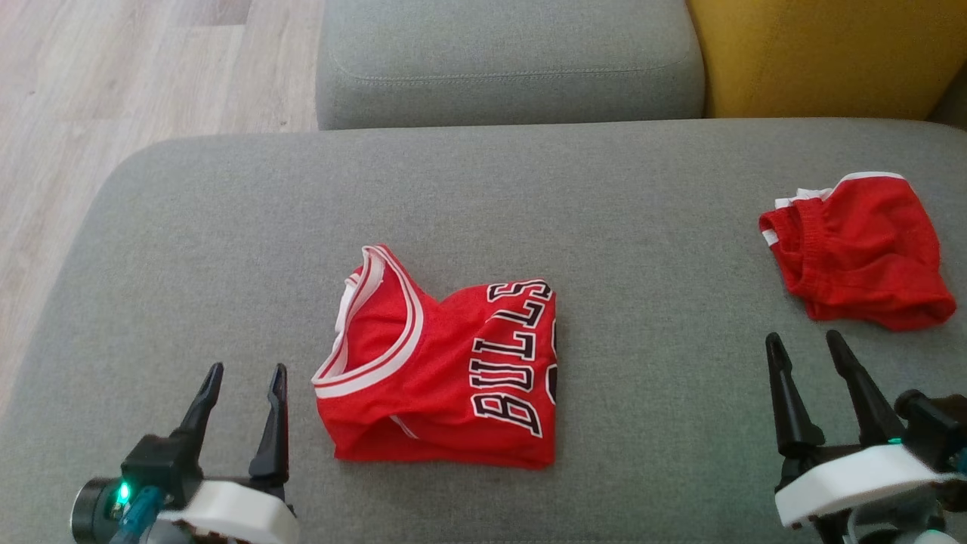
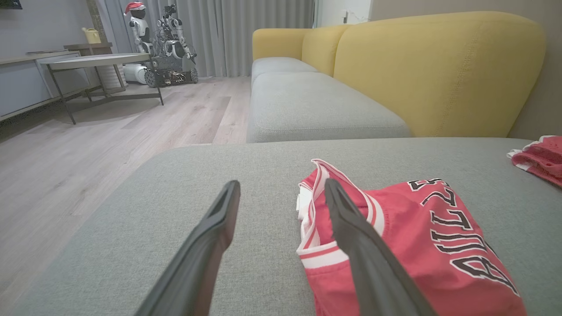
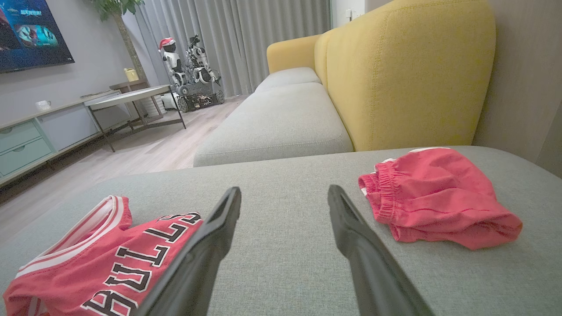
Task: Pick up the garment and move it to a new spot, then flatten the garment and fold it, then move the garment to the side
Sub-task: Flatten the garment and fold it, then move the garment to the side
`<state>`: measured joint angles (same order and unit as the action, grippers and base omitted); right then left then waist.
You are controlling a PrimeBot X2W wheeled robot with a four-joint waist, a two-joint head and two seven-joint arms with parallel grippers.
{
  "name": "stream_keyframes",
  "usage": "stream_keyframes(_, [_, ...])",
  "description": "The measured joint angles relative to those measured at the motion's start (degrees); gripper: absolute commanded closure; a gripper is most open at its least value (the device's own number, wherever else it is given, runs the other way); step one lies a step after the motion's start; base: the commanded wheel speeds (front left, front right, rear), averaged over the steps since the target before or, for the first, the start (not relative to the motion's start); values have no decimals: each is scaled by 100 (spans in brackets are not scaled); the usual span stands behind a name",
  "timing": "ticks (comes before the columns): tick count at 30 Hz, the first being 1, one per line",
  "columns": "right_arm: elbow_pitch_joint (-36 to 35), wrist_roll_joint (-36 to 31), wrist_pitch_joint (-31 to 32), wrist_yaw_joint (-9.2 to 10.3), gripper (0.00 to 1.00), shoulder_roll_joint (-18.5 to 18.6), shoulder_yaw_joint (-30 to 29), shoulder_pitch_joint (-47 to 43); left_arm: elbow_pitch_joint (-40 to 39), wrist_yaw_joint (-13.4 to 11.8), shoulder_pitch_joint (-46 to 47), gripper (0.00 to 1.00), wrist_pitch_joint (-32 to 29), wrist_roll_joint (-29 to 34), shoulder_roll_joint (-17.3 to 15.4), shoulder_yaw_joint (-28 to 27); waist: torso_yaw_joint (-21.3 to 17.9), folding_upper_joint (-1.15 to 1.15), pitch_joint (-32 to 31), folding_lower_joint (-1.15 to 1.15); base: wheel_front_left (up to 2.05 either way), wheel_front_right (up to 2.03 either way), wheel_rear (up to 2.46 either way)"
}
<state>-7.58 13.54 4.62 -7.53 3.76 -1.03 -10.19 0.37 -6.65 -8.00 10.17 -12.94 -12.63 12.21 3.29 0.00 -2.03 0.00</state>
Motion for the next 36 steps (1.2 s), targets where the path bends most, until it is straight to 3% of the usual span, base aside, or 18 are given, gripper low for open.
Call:
stream_keyframes(24, [166,-218,88,0,0,64,56,66,-43,-58,47,0,1,-31,-36,121,143,0,138,0,0,0,0])
stream_keyframes(29, [734,-304,144,0,0,91,570,599,-24,27,376,0,60,-31,-33,213,323,0,339,0,0,0,0])
stream_keyframes(36, [2070,-250,86,0,0,111,1444,1454,204,135,843,0,247,-32,59,360,715,0,659,0,0,0,0])
